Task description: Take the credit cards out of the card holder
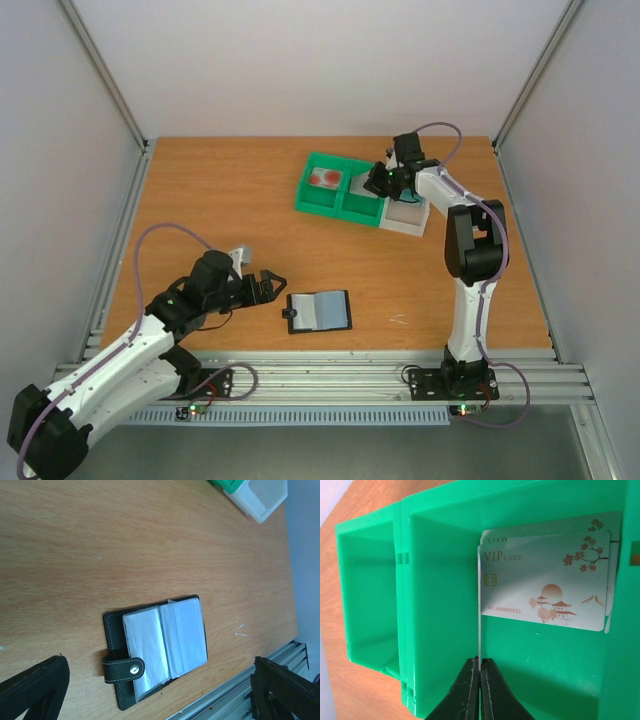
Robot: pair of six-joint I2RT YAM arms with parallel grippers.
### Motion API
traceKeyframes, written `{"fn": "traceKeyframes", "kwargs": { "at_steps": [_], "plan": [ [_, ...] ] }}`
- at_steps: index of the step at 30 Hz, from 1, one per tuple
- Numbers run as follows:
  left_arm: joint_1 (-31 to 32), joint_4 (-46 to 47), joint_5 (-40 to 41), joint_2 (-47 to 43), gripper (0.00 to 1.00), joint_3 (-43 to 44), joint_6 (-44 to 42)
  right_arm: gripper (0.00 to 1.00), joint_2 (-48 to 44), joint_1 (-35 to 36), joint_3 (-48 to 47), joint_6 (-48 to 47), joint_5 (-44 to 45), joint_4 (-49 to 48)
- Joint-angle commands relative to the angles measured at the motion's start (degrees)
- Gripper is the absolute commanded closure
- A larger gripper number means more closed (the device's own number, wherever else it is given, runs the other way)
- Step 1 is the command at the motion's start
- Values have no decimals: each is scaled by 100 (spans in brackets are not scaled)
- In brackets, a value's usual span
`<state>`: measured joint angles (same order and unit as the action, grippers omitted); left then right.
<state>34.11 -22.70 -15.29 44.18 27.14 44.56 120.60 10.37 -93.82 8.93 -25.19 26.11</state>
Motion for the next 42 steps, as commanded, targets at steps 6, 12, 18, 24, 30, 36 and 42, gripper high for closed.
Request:
{"fn": "traceKeyframes", "kwargs": {
  "at_steps": [6, 12, 18, 24, 30, 36, 42],
  "plan": [
    [-18, 264, 35, -76, 1, -53, -6, 97, 279, -107, -479, -53, 254, 321],
    [-18, 209, 10, 161, 2, -55, -93, 88, 265, -132, -684, -173, 605, 706],
    [-18, 134, -39, 560, 8, 9, -123, 83, 45, -132, -809, -198, 840, 1110],
    [-20, 266, -227, 1071, 19, -1, -72, 80, -390, -104, -639, -103, 682, 1282],
    [-18, 831, -452, 1544, 29, -218, 133, 76, -1290, -8, 237, 73, 360, 1135],
    [-18, 1678, -811, 2006, 36, -412, 338, 73, -2432, 255, 1608, 145, 42, 941],
    [-18, 1833, -717, 2262, 40, -470, 377, 66, -3668, 821, 3158, 6, 158, 965]
  ]
}}
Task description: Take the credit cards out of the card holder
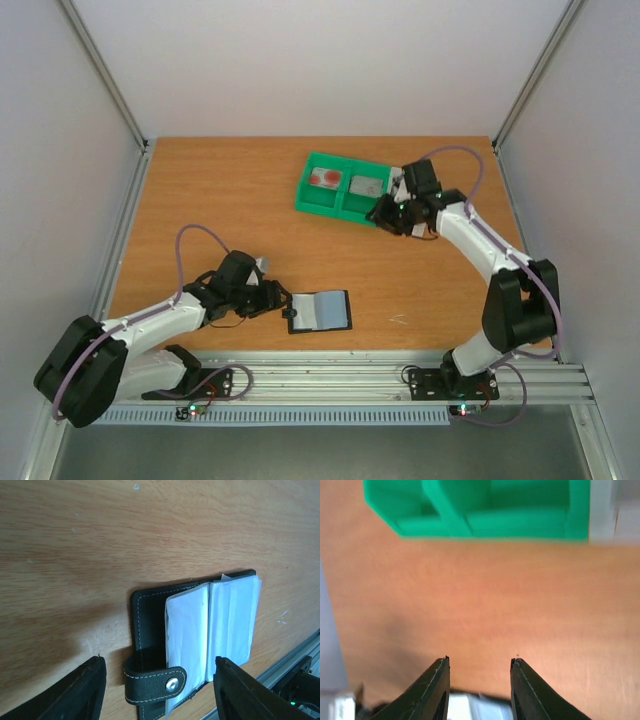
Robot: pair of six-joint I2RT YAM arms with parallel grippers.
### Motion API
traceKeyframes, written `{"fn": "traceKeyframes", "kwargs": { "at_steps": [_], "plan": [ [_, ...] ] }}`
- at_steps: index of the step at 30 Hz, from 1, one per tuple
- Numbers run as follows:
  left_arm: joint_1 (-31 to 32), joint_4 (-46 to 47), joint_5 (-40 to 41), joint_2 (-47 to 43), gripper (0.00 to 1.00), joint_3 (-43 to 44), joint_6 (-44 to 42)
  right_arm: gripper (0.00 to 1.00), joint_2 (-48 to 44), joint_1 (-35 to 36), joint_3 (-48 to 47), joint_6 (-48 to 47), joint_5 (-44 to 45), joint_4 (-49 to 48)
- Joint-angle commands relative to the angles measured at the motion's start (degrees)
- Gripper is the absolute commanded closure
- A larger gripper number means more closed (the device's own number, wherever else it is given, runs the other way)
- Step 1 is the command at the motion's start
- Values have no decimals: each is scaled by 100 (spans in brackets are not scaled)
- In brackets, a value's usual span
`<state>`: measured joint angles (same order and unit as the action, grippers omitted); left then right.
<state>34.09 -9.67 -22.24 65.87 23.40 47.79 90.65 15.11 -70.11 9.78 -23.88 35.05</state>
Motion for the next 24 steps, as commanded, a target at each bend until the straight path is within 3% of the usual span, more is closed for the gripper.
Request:
{"fn": "traceKeyframes", "kwargs": {
  "at_steps": [1, 10, 17, 24],
  "plan": [
    [-20, 506, 6, 82, 41, -119, 40, 65, -904, 457, 1028, -69, 75, 60],
    [-15, 244, 307, 110, 43, -144, -175, 63, -1502, 1930, 2420, 552, 275, -484],
    [-16, 614, 62, 274, 50, -233, -98, 62, -763, 2642, 2504, 796, 449, -1031],
    [-20, 1089, -143, 619, 62, -301, 27, 61, -265, 2883, 2532, 810, 782, -1155]
  ]
}}
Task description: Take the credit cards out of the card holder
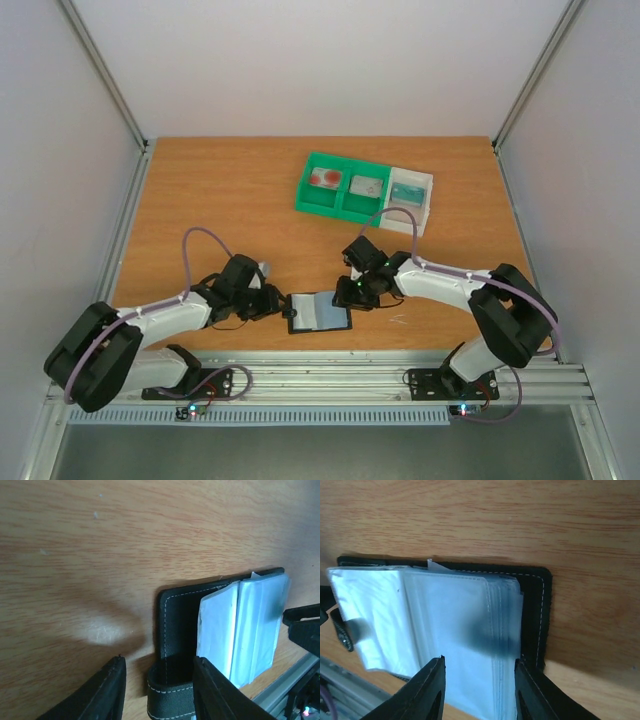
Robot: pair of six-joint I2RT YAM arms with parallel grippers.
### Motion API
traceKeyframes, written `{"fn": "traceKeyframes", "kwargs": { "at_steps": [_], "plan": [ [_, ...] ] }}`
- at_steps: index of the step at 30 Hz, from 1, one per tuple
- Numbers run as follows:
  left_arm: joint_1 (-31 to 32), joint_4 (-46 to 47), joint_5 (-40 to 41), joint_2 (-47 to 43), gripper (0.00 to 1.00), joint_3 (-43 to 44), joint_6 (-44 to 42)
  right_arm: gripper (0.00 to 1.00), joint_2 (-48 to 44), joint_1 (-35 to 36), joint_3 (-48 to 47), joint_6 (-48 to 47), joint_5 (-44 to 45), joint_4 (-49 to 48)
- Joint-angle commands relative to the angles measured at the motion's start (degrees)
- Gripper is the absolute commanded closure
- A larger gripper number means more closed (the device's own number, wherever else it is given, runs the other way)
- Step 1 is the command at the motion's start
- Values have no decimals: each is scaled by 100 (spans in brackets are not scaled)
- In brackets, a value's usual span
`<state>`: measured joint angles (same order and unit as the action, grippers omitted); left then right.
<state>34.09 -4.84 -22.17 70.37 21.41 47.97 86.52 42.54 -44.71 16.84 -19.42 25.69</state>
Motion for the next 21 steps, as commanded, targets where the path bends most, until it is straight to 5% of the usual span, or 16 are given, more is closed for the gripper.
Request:
{"fn": "traceKeyframes", "kwargs": {
  "at_steps": [1, 11, 21],
  "plan": [
    [-16, 663, -169, 206, 63, -114, 11, 61, 181, 159, 23, 108, 342, -261],
    [-23, 1125, -286, 570, 82, -208, 47, 62, 592, 316, 151, 268, 178, -915],
    [-16, 1092, -128, 561, 92, -125, 25, 81, 588, 324, 409, 623, -501, -2215]
  ]
}}
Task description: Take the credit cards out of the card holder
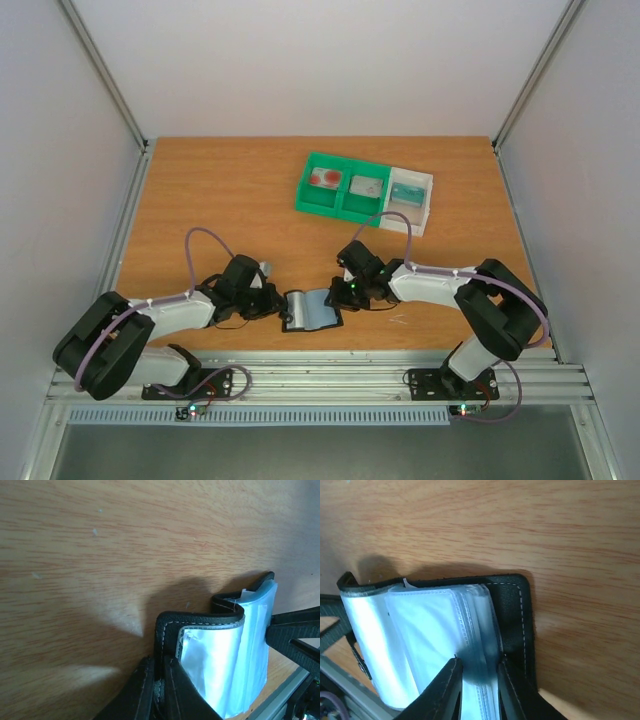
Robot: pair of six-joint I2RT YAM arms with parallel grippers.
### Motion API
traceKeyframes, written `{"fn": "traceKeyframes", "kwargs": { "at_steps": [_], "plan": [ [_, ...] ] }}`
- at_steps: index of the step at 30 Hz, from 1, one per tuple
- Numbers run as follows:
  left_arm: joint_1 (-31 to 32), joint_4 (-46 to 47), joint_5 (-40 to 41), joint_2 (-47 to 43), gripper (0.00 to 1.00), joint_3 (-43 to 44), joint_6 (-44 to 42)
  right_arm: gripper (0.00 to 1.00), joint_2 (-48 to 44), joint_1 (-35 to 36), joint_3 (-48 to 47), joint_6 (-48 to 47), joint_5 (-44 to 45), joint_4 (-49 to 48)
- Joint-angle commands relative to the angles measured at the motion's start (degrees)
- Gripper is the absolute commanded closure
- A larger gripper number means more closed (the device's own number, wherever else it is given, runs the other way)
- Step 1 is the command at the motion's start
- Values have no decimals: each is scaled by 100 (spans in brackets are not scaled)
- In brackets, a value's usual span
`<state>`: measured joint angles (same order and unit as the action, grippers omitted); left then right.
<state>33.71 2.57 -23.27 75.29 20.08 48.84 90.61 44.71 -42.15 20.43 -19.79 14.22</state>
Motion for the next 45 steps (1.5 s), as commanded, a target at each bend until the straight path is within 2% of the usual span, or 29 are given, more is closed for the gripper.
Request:
{"fn": "traceKeyframes", "kwargs": {
  "at_steps": [1, 5, 10, 12, 16, 18, 20, 25, 27, 28, 29, 32, 33, 39, 45],
  "plan": [
    [21, 349, -16, 93, 92, 20, -67, 84, 204, 108, 180, 330, -516, -1189],
    [20, 197, 106, 58, 92, 86, -108, 98, 126, 108, 260, 313, -351, -1249],
    [12, -92, 308, -157, 92, 175, -176, 99, -192, 108, 378, 297, 11, -1012],
    [8, -210, 386, -247, 88, 200, -182, 98, -279, 108, 350, 199, 266, -687],
    [-1, -616, 471, -507, 73, 334, -189, 85, -540, 108, 206, -37, 663, -12],
    [3, -907, 603, -690, 54, 424, -250, 76, -843, 108, 195, -159, 991, 280],
    [2, -1230, 823, -907, 41, 504, -364, 65, -1152, 108, 223, -289, 1364, 528],
    [4, -2253, 1376, -1681, 26, 807, -651, 45, -1838, 109, 93, -522, 1949, 1256],
    [-1, -2736, 1612, -2016, 17, 1017, -813, 35, -2176, 108, -60, -583, 2242, 1591],
    [3, -2976, 1779, -2201, 4, 1132, -878, 26, -2334, 108, -157, -613, 2350, 1751],
    [3, -3214, 1946, -2360, 1, 1257, -974, 19, -2482, 108, -290, -654, 2454, 1933],
    [1, -3977, 2355, -2863, 1, 1741, -1287, 4, -2878, 108, -776, -722, 2812, 2604],
    [3, -4210, 2499, -3019, 1, 1923, -1368, 2, -3002, 105, -905, -756, 2969, 2757],
    [3, -5097, 2733, -3763, 1, 2998, -1883, 1, -3603, 108, -1659, -972, 3389, 3410],
    [3, -5334, 2711, -4183, 1, 3537, -1856, 2, -3881, 108, -2060, -1021, 3090, 3590]
  ]
}}
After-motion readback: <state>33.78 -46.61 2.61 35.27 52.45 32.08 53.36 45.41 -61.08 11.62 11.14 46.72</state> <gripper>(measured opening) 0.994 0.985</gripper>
